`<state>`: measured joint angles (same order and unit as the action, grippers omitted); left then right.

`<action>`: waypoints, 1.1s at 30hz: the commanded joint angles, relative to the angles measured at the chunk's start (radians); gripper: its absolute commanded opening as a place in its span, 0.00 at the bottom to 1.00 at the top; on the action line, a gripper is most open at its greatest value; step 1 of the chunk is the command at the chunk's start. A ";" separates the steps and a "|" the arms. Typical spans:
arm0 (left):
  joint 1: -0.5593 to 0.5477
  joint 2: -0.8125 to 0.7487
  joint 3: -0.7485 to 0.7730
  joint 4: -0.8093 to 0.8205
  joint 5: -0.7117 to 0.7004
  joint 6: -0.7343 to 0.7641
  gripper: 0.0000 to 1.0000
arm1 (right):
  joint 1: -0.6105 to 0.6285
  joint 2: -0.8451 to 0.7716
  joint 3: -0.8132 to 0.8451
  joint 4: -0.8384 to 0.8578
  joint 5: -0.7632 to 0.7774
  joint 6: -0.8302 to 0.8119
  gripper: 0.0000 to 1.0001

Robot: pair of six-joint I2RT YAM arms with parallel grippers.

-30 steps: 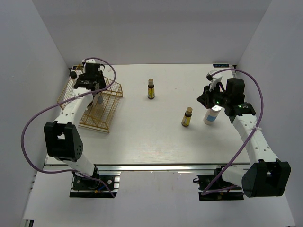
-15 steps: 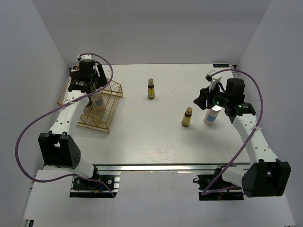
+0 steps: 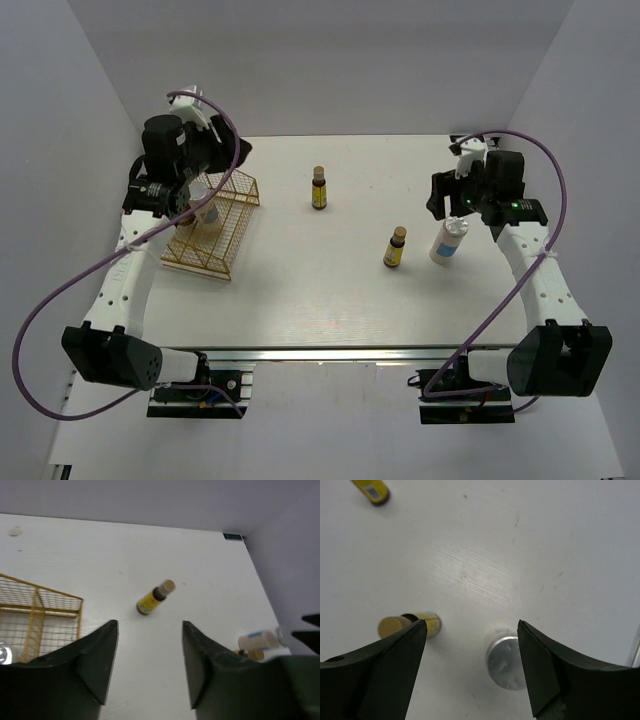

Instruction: Organize the condiment bottles

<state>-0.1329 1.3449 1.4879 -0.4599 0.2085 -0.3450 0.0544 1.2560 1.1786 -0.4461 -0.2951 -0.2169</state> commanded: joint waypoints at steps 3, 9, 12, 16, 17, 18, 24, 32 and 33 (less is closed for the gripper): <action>-0.103 -0.030 -0.078 0.056 0.181 -0.049 0.76 | -0.080 0.045 0.038 -0.149 0.122 -0.012 0.86; -0.151 -0.023 -0.118 0.079 0.180 -0.049 0.83 | -0.117 0.065 -0.010 -0.164 0.060 -0.044 0.89; -0.152 -0.015 -0.109 0.073 0.178 -0.037 0.85 | -0.117 0.094 -0.013 -0.154 0.083 -0.055 0.89; -0.152 -0.015 -0.104 0.067 0.178 -0.028 0.87 | -0.117 0.123 -0.022 -0.154 0.085 -0.073 0.89; -0.152 -0.018 -0.104 0.066 0.175 -0.028 0.88 | -0.117 0.125 -0.034 -0.152 0.079 -0.073 0.89; -0.152 -0.024 -0.107 0.064 0.174 -0.029 0.89 | -0.117 0.129 -0.042 -0.143 0.082 -0.073 0.87; -0.152 -0.061 -0.117 0.067 0.146 -0.037 0.93 | -0.117 0.143 -0.077 -0.109 0.108 -0.072 0.77; -0.152 -0.081 -0.087 0.029 0.117 -0.022 0.94 | -0.117 0.166 -0.074 -0.069 0.102 -0.068 0.54; -0.152 -0.082 -0.084 0.023 0.114 -0.019 0.95 | -0.117 0.166 -0.073 -0.069 0.097 -0.073 0.44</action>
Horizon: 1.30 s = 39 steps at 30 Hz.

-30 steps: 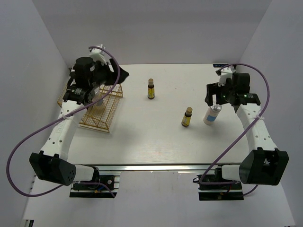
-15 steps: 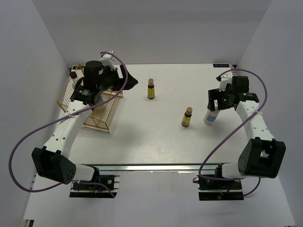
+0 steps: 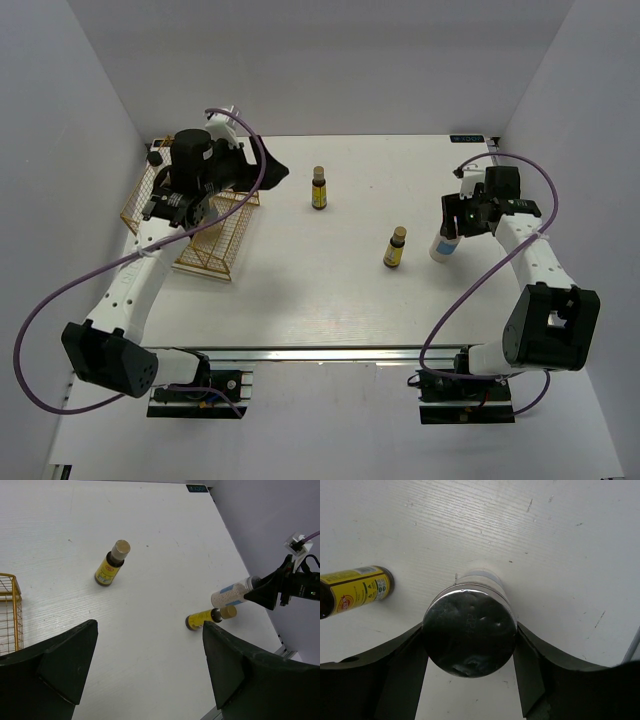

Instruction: Organize the condiment bottles

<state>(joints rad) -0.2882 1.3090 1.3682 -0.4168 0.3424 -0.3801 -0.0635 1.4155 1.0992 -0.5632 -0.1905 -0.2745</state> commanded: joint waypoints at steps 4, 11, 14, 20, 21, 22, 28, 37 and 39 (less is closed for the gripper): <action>0.003 -0.059 0.058 -0.031 -0.031 0.017 0.95 | 0.001 -0.016 0.011 0.066 -0.032 -0.052 0.17; 0.003 -0.060 0.156 -0.059 -0.062 0.030 0.95 | 0.010 -0.058 0.190 0.158 -0.161 -0.127 0.00; 0.003 -0.057 0.215 -0.074 -0.091 0.047 0.95 | 0.036 -0.020 0.318 0.170 -0.262 -0.120 0.00; 0.003 -0.080 0.284 -0.106 -0.200 0.073 0.96 | 0.215 0.071 0.487 0.213 -0.354 -0.051 0.00; 0.003 -0.096 0.292 -0.109 -0.218 0.075 0.95 | 0.244 0.085 0.532 0.218 -0.372 -0.040 0.00; 0.003 -0.105 0.295 -0.111 -0.250 0.078 0.96 | 0.298 0.117 0.556 0.229 -0.383 -0.025 0.00; 0.004 -0.185 0.299 -0.119 -0.362 0.095 0.96 | 0.504 0.278 0.761 0.287 -0.437 0.090 0.00; 0.003 -0.300 0.301 -0.151 -0.516 0.121 0.96 | 0.746 0.586 1.131 0.391 -0.475 0.285 0.00; 0.003 -0.324 0.298 -0.148 -0.543 0.122 0.96 | 0.783 0.634 1.166 0.454 -0.468 0.313 0.00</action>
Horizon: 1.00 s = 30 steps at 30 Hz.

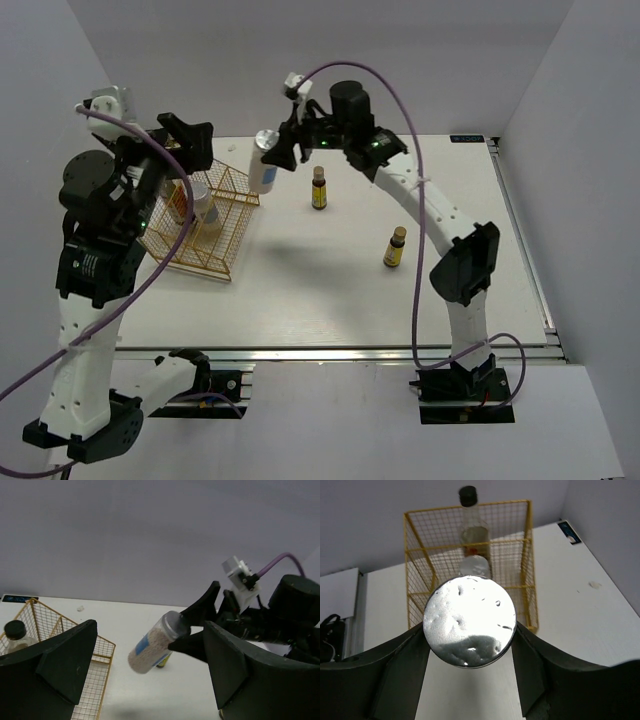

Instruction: Organize the condiment bottles

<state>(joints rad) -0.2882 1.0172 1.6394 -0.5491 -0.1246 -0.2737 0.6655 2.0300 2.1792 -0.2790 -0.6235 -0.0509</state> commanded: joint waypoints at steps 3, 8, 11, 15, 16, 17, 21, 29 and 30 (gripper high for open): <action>0.003 -0.054 0.030 -0.025 -0.095 0.018 0.96 | 0.115 0.067 0.093 0.242 -0.009 0.131 0.00; 0.003 -0.072 0.045 -0.067 -0.125 0.025 0.97 | 0.174 0.137 0.129 0.386 0.039 0.246 0.00; 0.003 -0.071 0.076 -0.113 -0.142 0.040 0.98 | 0.204 0.182 0.169 0.428 0.061 0.260 0.00; 0.003 -0.068 0.102 -0.149 -0.164 0.054 0.98 | 0.235 0.231 0.197 0.480 0.099 0.266 0.00; 0.003 -0.068 0.108 -0.155 -0.165 0.054 0.98 | 0.244 0.237 0.200 0.489 0.108 0.264 0.00; 0.004 -0.071 0.108 -0.164 -0.167 0.054 0.98 | 0.249 0.245 0.200 0.501 0.116 0.263 0.00; 0.003 -0.077 0.112 -0.195 -0.176 0.056 0.98 | 0.264 0.294 0.224 0.549 0.154 0.270 0.00; 0.004 -0.089 0.106 -0.222 -0.173 0.031 0.98 | 0.313 0.349 0.243 0.610 0.214 0.241 0.00; 0.003 -0.091 0.102 -0.224 -0.172 0.030 0.98 | 0.319 0.357 0.243 0.615 0.226 0.238 0.00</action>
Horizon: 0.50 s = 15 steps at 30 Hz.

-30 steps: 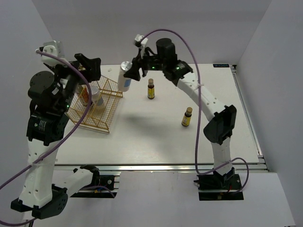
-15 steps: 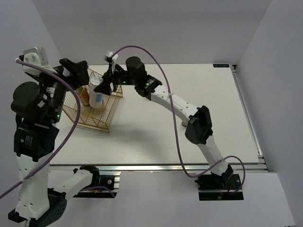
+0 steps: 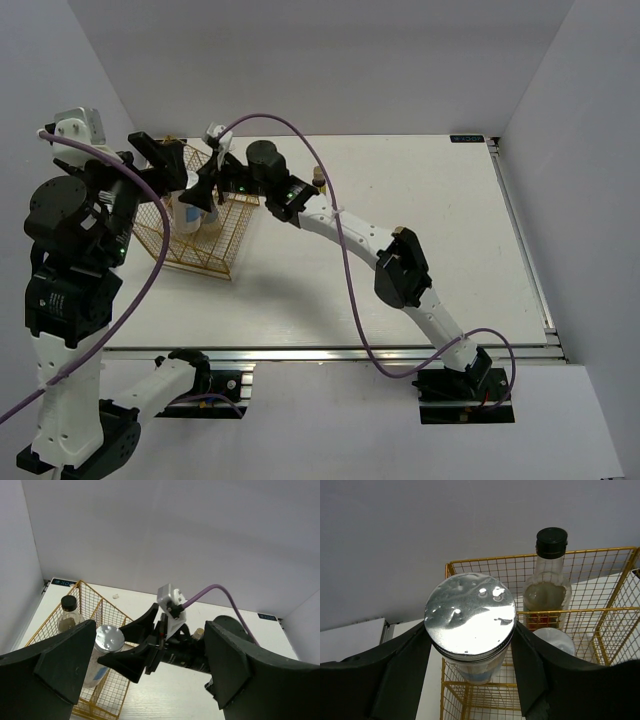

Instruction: Organize the condiment bottles

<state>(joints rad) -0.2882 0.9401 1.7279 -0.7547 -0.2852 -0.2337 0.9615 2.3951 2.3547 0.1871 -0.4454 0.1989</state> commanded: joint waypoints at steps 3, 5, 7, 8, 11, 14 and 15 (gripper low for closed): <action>0.003 -0.018 0.012 -0.028 -0.005 -0.018 0.98 | 0.031 0.007 0.069 0.156 0.082 -0.030 0.00; 0.003 -0.023 0.012 -0.035 -0.003 -0.022 0.98 | 0.034 0.015 0.071 0.157 0.094 -0.048 0.00; 0.003 -0.026 0.009 -0.038 -0.002 -0.027 0.98 | 0.036 0.021 0.064 0.153 0.103 -0.059 0.00; 0.003 -0.027 0.006 -0.040 0.003 -0.030 0.98 | 0.036 0.024 0.060 0.147 0.105 -0.065 0.00; 0.003 -0.034 -0.010 -0.035 0.015 -0.038 0.98 | 0.040 0.027 0.031 0.137 0.096 -0.093 0.00; 0.003 -0.041 -0.025 -0.028 0.023 -0.044 0.98 | 0.045 0.035 -0.001 0.137 0.100 -0.127 0.00; 0.003 -0.043 -0.028 -0.028 0.024 -0.046 0.98 | 0.049 0.041 -0.005 0.132 0.105 -0.151 0.00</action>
<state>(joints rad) -0.2882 0.9066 1.7130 -0.7807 -0.2775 -0.2665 1.0023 2.4451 2.3466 0.2073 -0.3664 0.1104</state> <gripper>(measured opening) 0.979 0.659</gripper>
